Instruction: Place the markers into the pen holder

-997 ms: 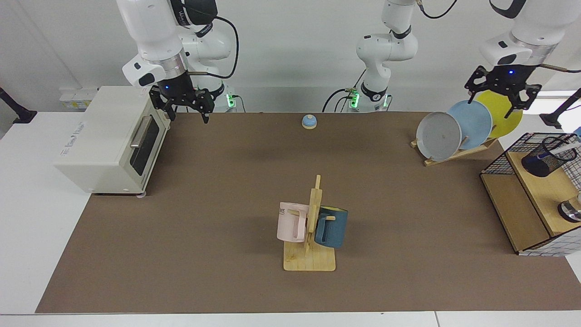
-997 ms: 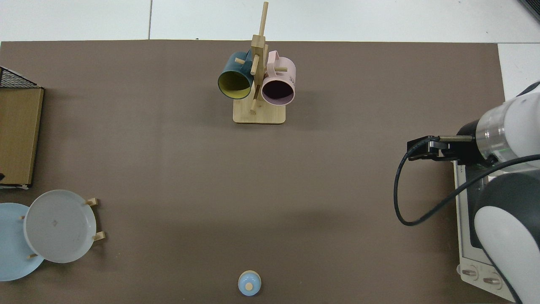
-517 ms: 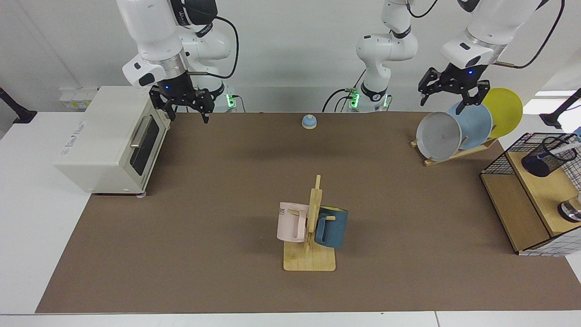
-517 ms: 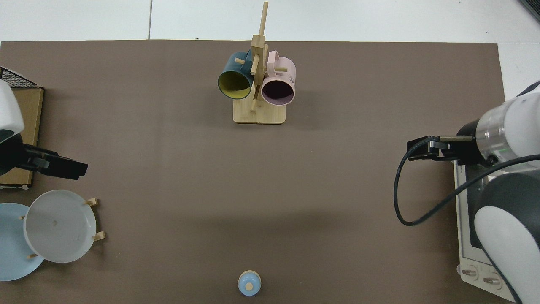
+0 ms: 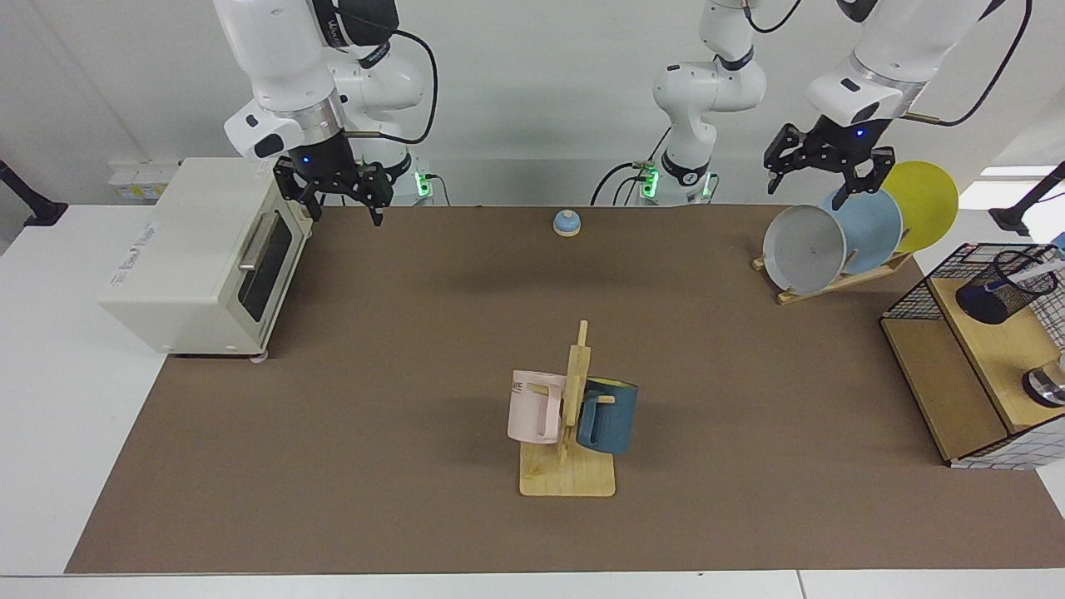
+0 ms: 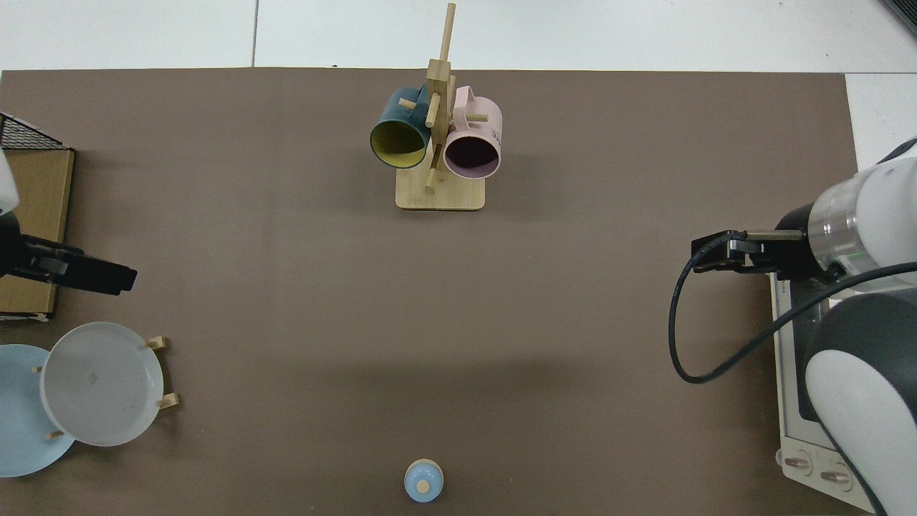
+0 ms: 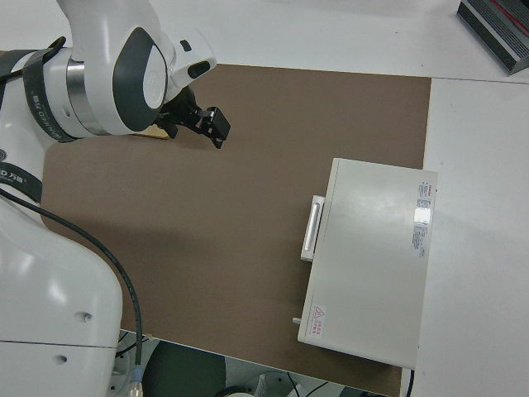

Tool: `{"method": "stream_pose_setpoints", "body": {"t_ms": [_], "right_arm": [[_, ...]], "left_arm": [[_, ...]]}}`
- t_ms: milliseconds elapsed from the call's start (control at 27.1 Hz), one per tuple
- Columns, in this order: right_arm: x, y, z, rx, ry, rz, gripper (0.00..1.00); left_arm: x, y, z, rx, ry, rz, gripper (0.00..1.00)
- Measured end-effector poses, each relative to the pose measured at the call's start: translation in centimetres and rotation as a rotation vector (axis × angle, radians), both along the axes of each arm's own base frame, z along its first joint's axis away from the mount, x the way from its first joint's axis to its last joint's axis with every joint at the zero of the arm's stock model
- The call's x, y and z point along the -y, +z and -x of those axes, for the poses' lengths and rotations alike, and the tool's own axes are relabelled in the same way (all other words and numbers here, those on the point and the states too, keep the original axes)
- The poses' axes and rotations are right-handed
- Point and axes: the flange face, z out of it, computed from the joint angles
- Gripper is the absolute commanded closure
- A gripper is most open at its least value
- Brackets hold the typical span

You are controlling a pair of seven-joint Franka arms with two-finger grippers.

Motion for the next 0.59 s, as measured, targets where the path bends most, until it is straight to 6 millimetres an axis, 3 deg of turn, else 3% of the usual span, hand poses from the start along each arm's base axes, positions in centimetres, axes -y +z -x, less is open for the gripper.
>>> {"method": "stream_pose_setpoints", "body": {"t_ms": [591], "right_arm": [[0.0, 0.0, 0.0, 0.0, 0.0, 0.0, 0.0]], "left_arm": [[1.1, 0.2, -0.4, 0.01, -0.003, -0.07, 0.0]]}}
